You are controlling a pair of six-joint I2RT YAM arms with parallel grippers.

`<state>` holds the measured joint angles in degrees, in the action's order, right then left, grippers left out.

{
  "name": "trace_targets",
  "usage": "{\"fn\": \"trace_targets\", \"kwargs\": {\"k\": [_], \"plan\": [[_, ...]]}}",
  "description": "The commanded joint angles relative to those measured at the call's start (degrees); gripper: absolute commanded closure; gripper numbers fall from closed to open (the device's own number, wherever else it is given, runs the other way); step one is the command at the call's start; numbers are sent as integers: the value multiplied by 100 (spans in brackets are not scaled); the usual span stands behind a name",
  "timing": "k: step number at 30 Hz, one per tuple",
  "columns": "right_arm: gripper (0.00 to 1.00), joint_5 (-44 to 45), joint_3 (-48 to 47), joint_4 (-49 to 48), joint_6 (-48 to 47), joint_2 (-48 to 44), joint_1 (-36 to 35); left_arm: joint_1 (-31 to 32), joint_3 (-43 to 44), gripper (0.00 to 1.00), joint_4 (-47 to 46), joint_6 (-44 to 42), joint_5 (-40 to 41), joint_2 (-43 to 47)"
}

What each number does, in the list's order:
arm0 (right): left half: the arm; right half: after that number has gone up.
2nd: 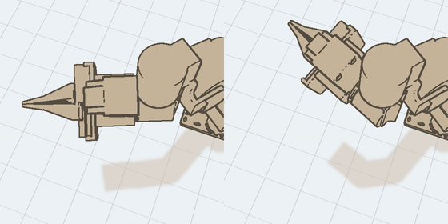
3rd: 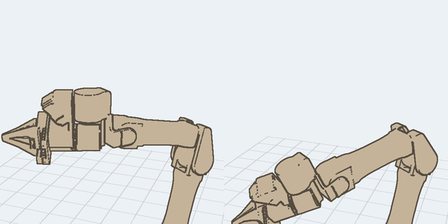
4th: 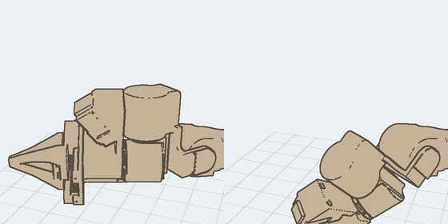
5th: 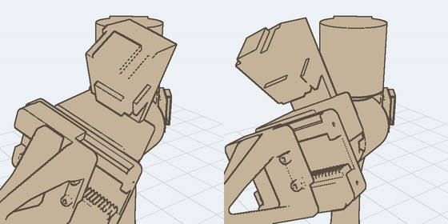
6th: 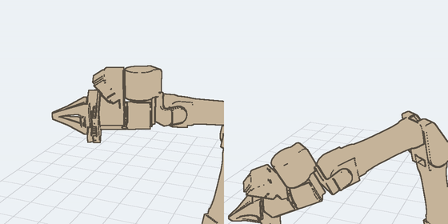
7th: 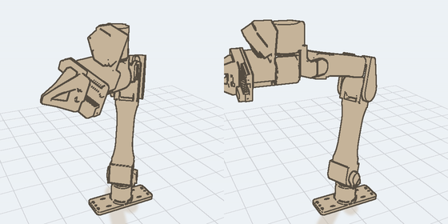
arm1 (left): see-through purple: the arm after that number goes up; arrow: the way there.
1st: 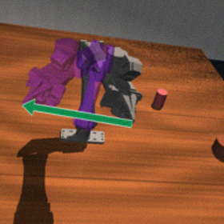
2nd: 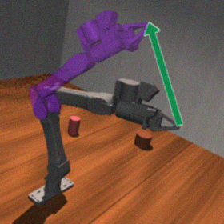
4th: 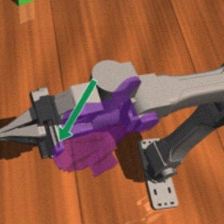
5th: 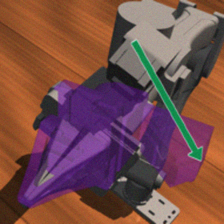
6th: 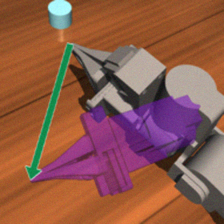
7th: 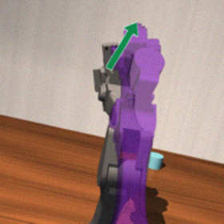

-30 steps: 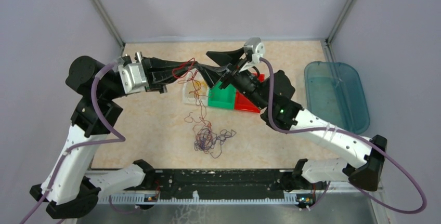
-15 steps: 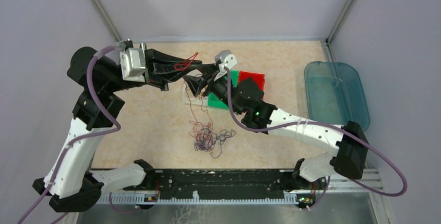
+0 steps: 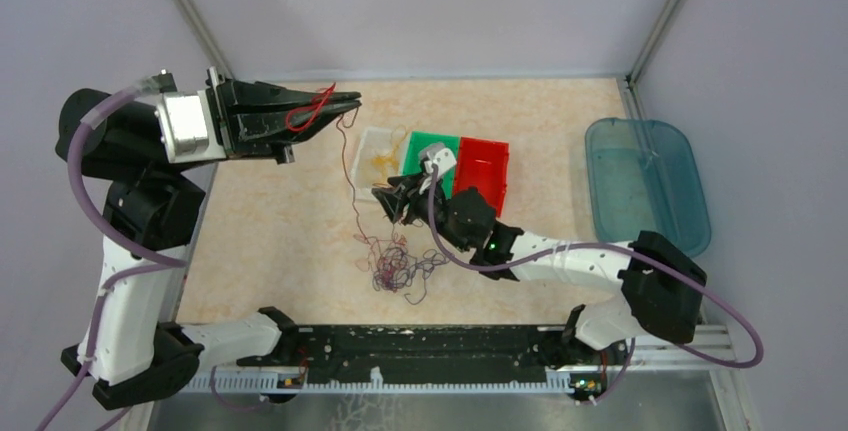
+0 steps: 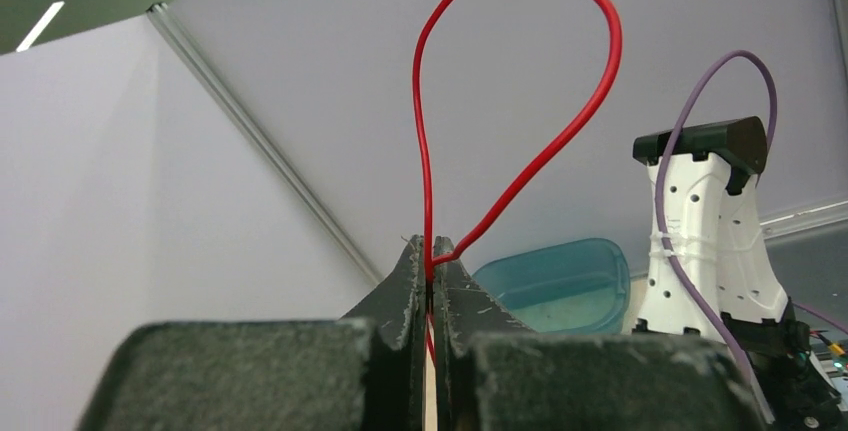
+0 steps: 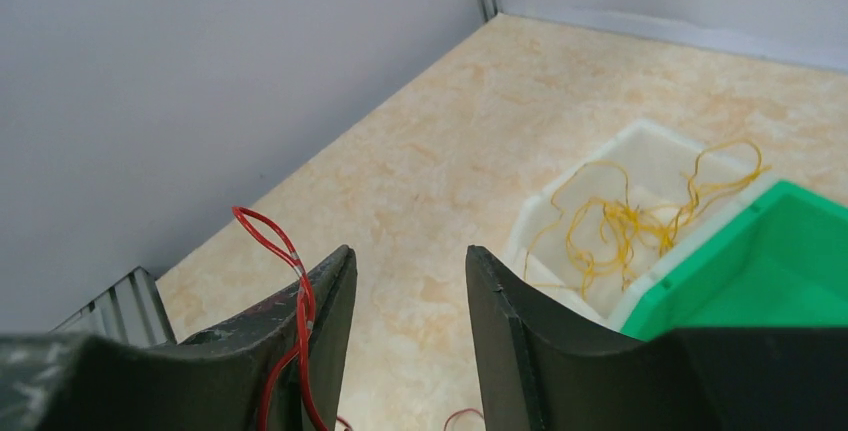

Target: Untangle the cables

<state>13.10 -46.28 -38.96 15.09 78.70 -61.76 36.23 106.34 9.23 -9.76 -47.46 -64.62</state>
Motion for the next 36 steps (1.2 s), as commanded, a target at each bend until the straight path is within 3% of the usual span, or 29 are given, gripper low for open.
{"fn": "trace_targets", "kwargs": {"k": [1, 7, 11, 17, 25, 30, 33, 36], "plan": [[55, 120, 299, -727, 432, -142, -47, -8, 257, 100, 28, -120, -31, -63], [58, 288, 780, -656, 490, -319, -47, -10, 392, 100, 100, -512, 51, -77], [60, 538, 1253, -498, 459, -558, -47, -10, 419, 100, -4, -1333, 287, -64], [60, 1049, 2140, -361, 611, -1061, -47, -11, 337, 100, -1339, -2640, 1213, -58], [60, 1309, 2638, -41, 814, -1490, -49, -10, 464, 100, -2683, -3888, 1163, -238], [59, 1518, 2768, 402, 853, -1816, -48, -10, 561, 100, -4136, -5358, 1397, -605], [45, 1617, 2806, 594, 815, -2035, -47, -10, 1159, 100, -4564, -5898, 1392, -1007], [33, 1550, 2689, 801, 523, -2378, -47, -10, 1753, 100, -3914, -5815, 1223, -1182]]}}
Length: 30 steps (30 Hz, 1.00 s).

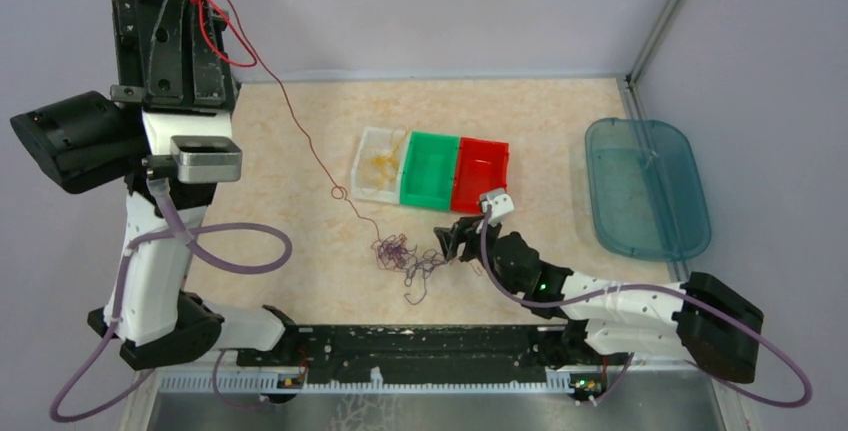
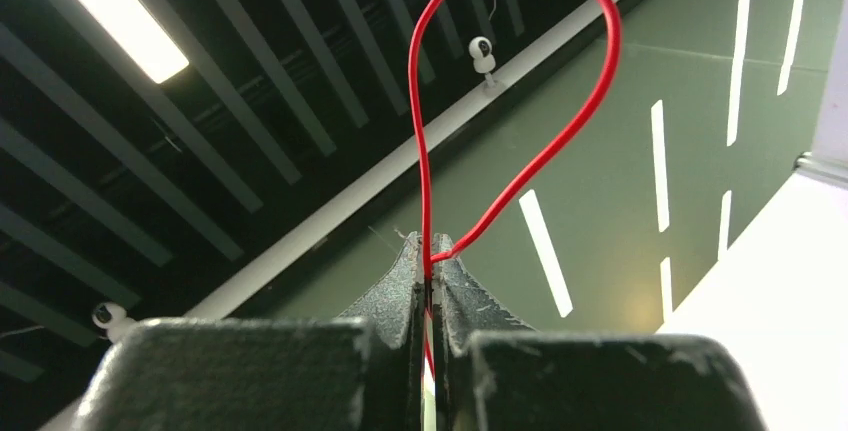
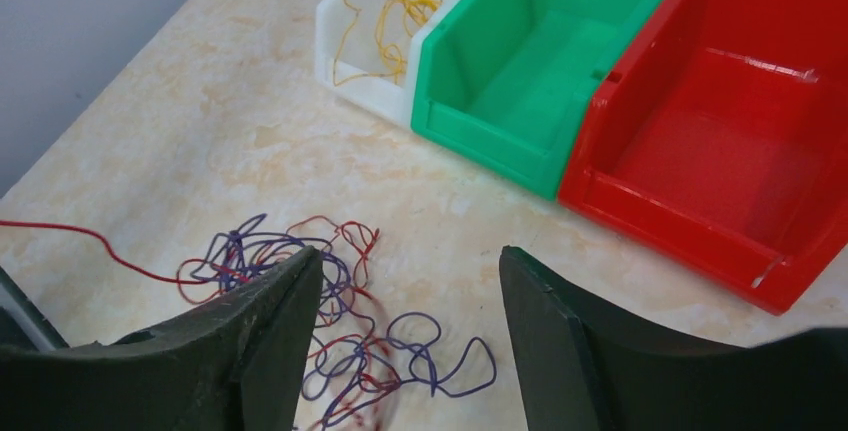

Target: Untangle the cables

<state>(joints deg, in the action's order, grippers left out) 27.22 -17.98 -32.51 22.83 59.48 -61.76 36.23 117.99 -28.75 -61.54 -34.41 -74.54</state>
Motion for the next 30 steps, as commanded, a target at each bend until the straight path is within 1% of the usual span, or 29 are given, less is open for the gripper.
{"fn": "trace_targets", "kwargs": {"k": [1, 3, 5, 8, 11, 14, 16, 20, 24, 27, 30], "plan": [[30, 48, -218, 201, -390, -611, -47, -10, 607, 100, 83, -533, -196, -170], [26, -339, -409, 182, -845, -946, -47, -9, 493, 100, 539, -343, -343, -47], [21, -852, -662, 131, -1229, -1252, -47, -10, 141, 100, 815, -182, -478, 141], [16, -1688, -1312, 403, -1562, -1245, -47, -10, -263, 100, 970, -4, -598, 360], [13, -2598, -1739, 394, -1681, -898, -47, -10, -287, 100, 1037, 169, -578, 350], [13, -3176, -2022, 360, -1698, -247, -47, -10, -184, 100, 1013, 249, -511, 282], [13, -3391, -2093, 291, -1787, 206, -47, -10, -112, 100, 1021, 243, -507, 243], [14, -3340, -2143, 154, -2013, 1047, -47, -10, 92, 100, 1050, 202, -524, 174], [21, -2668, -2118, -330, -2105, 1560, -51, -10, 161, 100, 1047, 32, -605, 157], [24, -2117, -2148, -554, -2103, 1870, -47, -10, 134, 100, 909, -467, -807, 151], [28, -1735, -2059, -823, -2103, 2101, -47, -9, -83, 100, 291, -1270, -1043, 161]]}}
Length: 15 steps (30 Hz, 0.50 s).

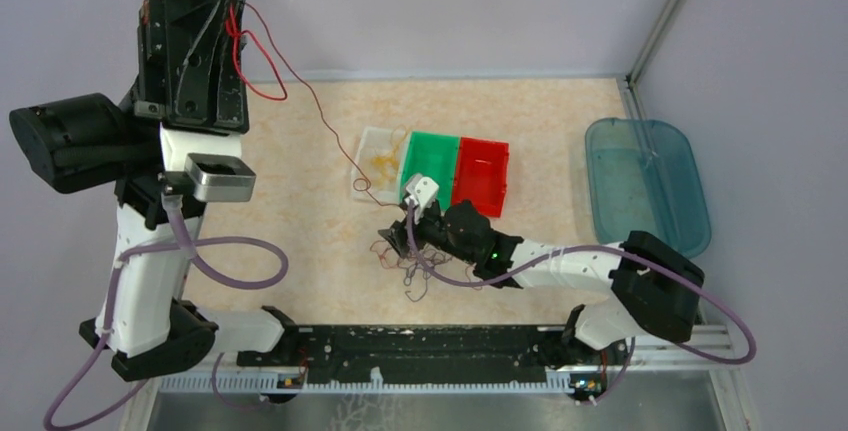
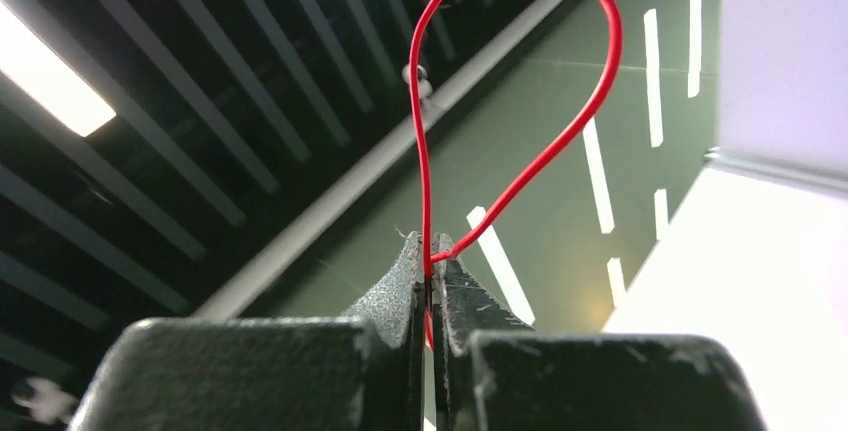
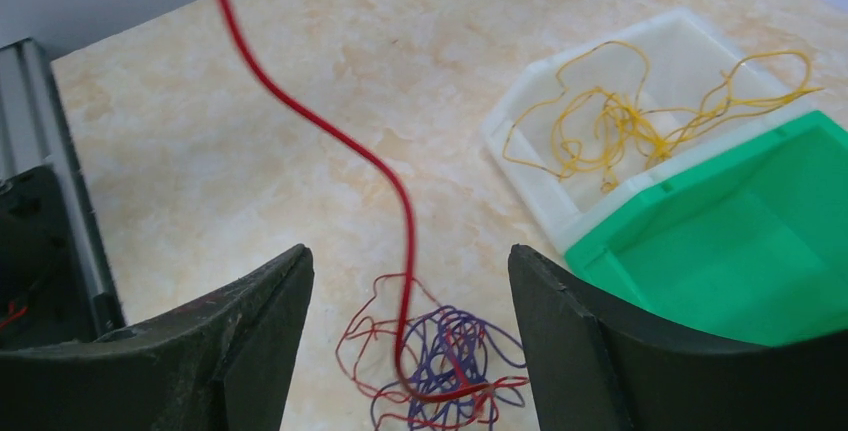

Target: Untangle the cables

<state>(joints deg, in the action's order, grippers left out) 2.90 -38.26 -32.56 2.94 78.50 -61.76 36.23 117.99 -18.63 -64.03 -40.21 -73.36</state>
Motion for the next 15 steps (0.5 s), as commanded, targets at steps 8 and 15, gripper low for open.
{"fn": "trace_targets", "kwargs": {"k": [8, 15], "plan": [[30, 1528, 257, -1067, 132, 488, -13, -6, 1585, 100, -909, -2035, -663, -750], [35, 1499, 310, -1163, 389, 913, -12, -10, 2332, 100, -705, -2691, -780, -824]]}}
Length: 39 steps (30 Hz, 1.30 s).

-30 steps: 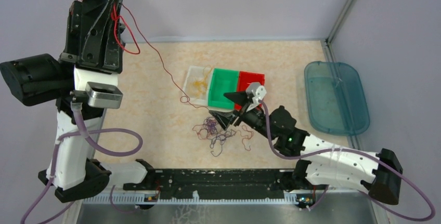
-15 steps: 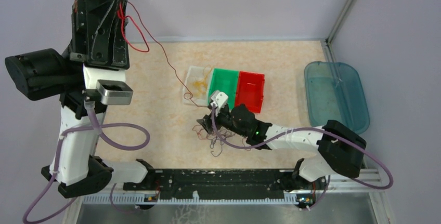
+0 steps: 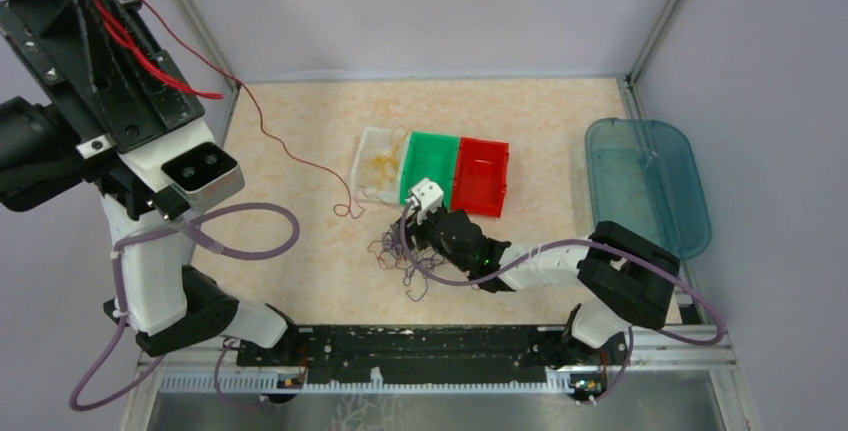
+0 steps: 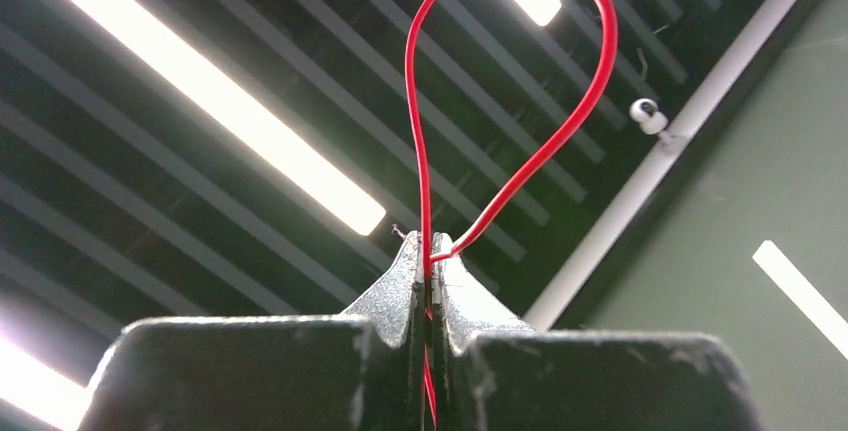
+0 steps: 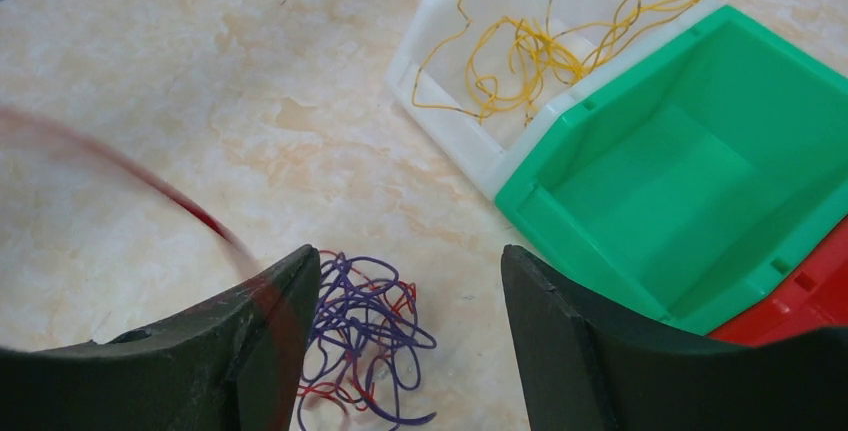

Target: Untangle the cables

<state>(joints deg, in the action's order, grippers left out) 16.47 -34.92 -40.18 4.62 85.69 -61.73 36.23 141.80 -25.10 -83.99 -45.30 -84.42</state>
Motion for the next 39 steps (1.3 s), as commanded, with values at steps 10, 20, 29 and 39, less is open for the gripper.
{"fn": "trace_targets", "kwargs": {"k": [10, 20, 29, 39], "plan": [[32, 588, 348, -97, 900, -89, 2, -161, -224, 100, 353, -751, 382, 797], [21, -220, 87, -114, 836, -1703, 12, -166, -1482, 100, 1147, -19, 925, 1120], [20, -824, -312, 213, 544, -2716, 132, -169, -2339, 100, 1319, 1038, 788, 846], [26, 1864, -501, 920, -108, -2993, 305, 156, -2820, 100, 598, 2254, 1065, 129]]}}
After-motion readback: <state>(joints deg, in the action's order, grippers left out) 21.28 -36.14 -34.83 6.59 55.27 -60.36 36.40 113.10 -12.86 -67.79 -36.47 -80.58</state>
